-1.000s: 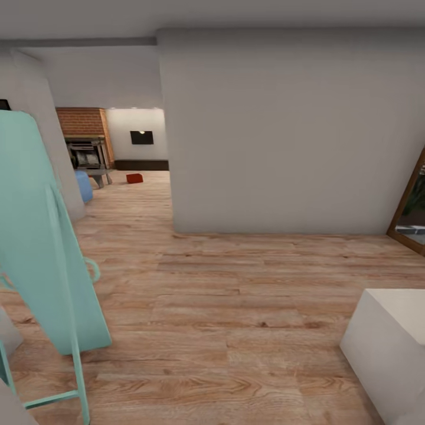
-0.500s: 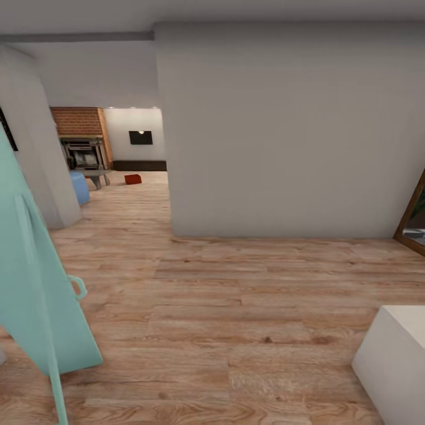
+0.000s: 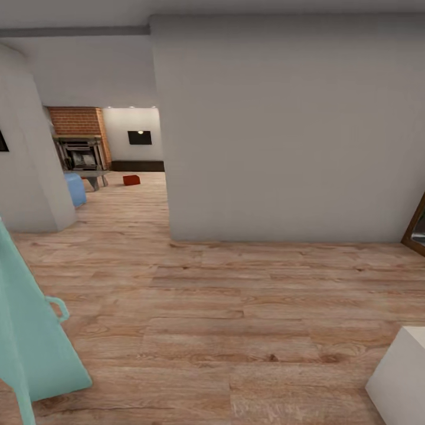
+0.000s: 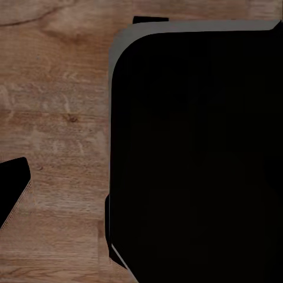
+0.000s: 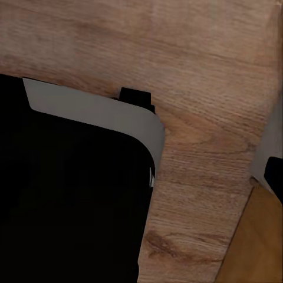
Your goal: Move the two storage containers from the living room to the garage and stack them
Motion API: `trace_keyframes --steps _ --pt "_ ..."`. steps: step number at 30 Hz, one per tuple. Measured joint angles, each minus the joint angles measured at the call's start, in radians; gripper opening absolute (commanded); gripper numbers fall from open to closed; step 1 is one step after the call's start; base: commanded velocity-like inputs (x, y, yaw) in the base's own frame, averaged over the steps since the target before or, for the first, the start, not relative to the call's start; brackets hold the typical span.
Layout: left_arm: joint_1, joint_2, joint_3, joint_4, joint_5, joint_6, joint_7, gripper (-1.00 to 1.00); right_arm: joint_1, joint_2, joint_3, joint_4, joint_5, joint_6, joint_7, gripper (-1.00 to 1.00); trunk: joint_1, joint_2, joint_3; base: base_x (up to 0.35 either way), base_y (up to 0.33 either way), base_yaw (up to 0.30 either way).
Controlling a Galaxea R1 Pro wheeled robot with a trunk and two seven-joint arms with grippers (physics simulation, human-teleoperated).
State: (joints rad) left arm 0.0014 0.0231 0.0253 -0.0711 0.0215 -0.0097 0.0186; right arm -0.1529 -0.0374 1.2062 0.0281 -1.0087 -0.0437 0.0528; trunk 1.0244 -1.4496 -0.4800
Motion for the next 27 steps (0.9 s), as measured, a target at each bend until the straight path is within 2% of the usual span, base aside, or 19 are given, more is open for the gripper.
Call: trace_keyframes --steps 27 --pt "0.000 0.000 0.000 0.000 0.000 0.000 0.000 1.00 0.000 0.000 0.001 0.000 0.000 0.000 0.000 1.00 0.000 0.000 0.000 0.320 0.000 0.000"
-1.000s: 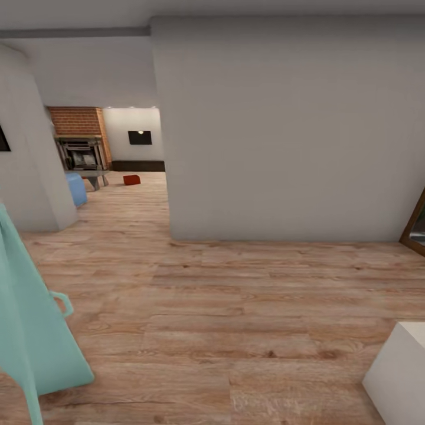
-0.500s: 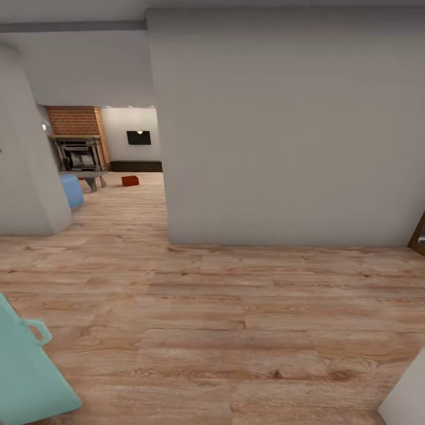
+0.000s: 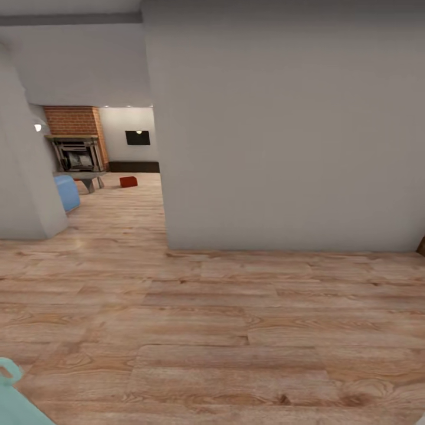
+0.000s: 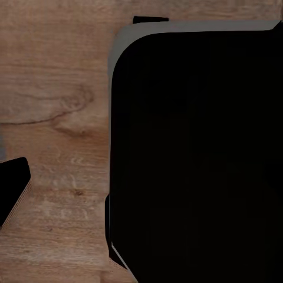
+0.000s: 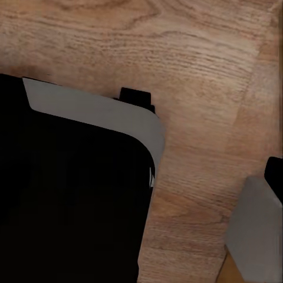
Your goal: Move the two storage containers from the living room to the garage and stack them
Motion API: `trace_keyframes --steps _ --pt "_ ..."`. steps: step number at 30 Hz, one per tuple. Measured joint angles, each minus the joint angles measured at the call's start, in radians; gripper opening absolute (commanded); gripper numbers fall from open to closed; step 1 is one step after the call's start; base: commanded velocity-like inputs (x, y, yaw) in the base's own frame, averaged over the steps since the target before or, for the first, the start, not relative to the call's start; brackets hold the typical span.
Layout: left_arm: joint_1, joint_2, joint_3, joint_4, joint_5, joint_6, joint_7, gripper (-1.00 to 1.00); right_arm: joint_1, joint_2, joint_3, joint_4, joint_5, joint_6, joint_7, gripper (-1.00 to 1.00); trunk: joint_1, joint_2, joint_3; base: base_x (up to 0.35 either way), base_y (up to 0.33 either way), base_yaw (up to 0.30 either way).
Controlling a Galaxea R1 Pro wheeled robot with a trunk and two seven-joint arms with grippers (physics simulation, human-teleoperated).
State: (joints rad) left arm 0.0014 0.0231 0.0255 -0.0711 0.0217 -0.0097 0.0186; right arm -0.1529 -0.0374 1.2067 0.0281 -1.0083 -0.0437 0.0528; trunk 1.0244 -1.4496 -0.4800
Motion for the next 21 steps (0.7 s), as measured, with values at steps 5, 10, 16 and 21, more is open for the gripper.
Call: trace_keyframes --steps 5,10,16,21 --pt "0.000 0.000 0.000 0.000 0.000 0.000 0.000 1.00 0.000 0.000 0.000 0.000 -0.001 0.000 0.000 1.00 0.000 0.000 0.000 0.320 0.000 0.000" --pt "0.000 0.000 0.000 0.000 0.000 0.000 0.000 1.00 0.000 0.000 0.000 0.000 -0.001 0.000 0.000 1.00 0.000 0.000 0.000 0.320 0.000 0.000" --pt "0.000 0.000 0.000 0.000 0.000 0.000 0.000 1.00 0.000 0.000 0.001 0.000 0.005 0.001 0.000 1.00 0.000 0.000 0.000 0.320 0.000 0.022" --pt "0.000 0.000 0.000 0.000 0.000 0.000 0.000 1.00 0.000 0.000 0.001 0.000 0.006 0.000 0.000 1.00 0.000 0.000 0.000 0.320 0.000 0.082"
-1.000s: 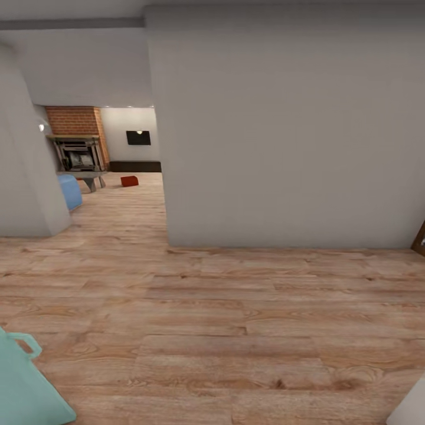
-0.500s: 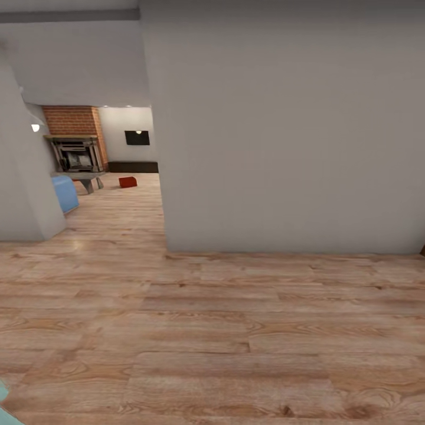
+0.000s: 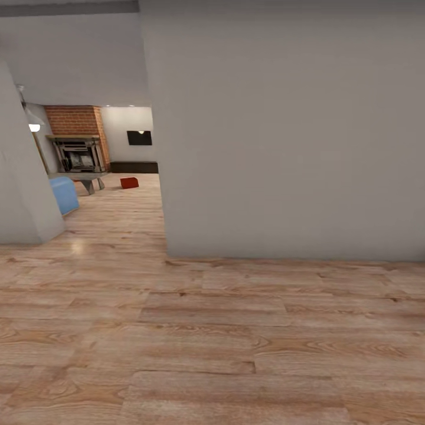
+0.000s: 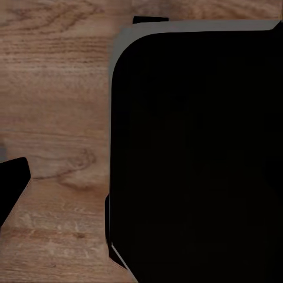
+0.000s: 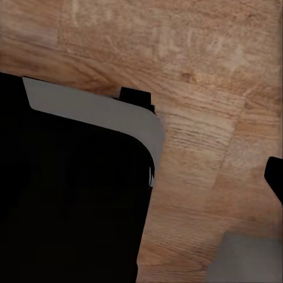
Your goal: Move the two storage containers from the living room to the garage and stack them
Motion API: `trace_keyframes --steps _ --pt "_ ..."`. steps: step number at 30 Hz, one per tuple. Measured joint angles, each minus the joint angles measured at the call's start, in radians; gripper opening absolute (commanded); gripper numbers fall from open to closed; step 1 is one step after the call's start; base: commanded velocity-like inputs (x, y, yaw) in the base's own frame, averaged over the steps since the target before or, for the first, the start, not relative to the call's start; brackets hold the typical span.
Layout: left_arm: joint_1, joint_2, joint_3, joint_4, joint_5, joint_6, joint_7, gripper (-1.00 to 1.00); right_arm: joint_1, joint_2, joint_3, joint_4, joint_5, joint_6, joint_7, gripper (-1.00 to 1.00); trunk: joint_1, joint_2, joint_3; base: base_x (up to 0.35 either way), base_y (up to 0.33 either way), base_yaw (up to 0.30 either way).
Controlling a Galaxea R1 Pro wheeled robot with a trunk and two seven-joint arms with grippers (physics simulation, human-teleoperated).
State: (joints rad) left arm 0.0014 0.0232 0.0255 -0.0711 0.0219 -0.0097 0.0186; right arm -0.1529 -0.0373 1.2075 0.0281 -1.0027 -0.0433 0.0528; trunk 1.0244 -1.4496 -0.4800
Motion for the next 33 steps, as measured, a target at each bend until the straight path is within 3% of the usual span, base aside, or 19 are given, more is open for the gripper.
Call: trace_keyframes --steps 33 --pt "0.000 0.000 0.000 0.000 0.000 0.000 0.000 1.00 0.000 0.000 -0.008 0.000 -0.009 0.003 0.000 1.00 0.000 0.000 0.000 0.320 0.000 0.048"
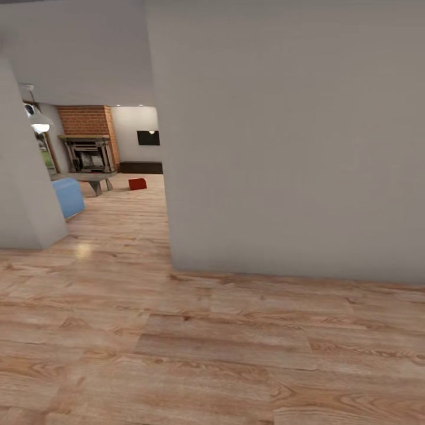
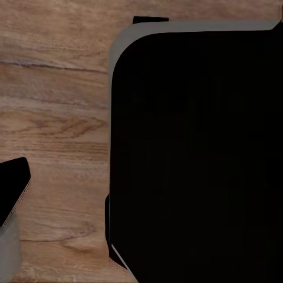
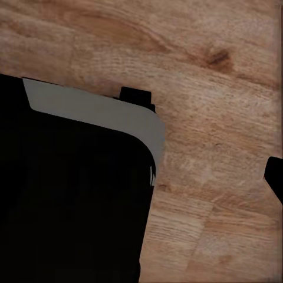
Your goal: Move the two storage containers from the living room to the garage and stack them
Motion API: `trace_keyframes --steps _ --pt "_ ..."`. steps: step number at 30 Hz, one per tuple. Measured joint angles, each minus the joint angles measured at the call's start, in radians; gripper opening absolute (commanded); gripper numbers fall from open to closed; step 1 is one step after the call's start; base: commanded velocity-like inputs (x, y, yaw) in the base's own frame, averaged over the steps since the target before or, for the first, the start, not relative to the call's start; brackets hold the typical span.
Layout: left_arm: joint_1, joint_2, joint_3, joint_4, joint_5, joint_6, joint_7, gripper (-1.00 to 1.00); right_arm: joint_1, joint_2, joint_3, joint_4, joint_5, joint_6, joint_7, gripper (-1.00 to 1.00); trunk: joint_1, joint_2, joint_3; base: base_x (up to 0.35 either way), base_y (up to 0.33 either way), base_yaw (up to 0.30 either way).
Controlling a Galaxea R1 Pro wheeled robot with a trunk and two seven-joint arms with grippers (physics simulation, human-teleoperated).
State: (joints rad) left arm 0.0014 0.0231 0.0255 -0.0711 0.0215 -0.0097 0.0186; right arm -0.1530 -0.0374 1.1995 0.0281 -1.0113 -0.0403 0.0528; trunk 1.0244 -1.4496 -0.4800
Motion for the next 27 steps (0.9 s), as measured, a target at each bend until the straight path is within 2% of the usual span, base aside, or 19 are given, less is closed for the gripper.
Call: trace_keyframes --steps 7,27 --pt "0.000 0.000 0.000 0.000 0.000 0.000 0.000 1.00 0.000 0.000 0.001 0.000 0.000 -0.002 0.000 1.00 0.000 0.000 0.000 0.320 0.000 0.077" --pt "0.000 0.000 0.000 0.000 0.000 0.000 0.000 1.00 0.000 0.000 0.000 0.000 0.000 -0.003 0.000 1.00 0.000 0.000 0.000 0.320 0.000 0.265"
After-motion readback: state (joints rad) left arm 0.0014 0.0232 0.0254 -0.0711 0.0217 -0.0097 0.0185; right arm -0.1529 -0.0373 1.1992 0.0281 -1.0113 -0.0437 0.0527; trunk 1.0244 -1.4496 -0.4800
